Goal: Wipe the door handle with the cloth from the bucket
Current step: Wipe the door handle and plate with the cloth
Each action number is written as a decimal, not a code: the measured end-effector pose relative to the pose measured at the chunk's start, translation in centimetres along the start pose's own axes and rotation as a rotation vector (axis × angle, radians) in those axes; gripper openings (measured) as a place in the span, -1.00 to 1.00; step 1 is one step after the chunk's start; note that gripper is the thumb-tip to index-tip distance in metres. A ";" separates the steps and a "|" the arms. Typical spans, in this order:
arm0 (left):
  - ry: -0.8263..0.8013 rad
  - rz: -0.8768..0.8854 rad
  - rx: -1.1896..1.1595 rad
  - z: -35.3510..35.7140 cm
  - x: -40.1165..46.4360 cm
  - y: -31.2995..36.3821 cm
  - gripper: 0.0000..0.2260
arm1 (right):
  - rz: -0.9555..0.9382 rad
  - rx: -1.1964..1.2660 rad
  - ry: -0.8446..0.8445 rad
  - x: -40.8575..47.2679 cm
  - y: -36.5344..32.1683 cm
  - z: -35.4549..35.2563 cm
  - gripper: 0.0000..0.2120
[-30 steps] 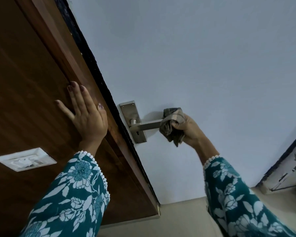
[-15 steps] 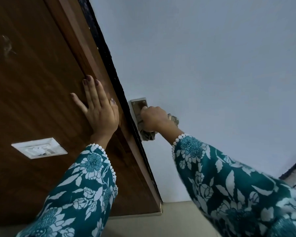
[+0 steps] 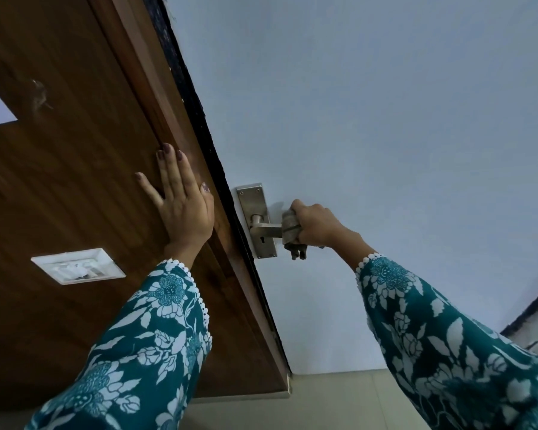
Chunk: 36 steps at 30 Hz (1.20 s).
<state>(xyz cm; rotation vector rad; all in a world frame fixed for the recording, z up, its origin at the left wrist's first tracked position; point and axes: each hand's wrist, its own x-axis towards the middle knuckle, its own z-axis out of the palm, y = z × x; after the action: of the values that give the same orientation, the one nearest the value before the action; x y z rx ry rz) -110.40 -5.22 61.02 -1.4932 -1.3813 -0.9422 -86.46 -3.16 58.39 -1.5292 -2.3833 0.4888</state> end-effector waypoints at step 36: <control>-0.200 -0.162 -0.010 -2.0 0.2 2.1 -0.51 | 0.288 2.641 0.431 -5.6 2.2 3.1 -0.48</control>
<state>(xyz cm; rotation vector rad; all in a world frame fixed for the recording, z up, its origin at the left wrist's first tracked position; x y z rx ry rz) -108.24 -7.01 61.68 -1.5333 -1.6645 -0.9186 -83.59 -7.82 54.47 -0.2322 0.1226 1.7197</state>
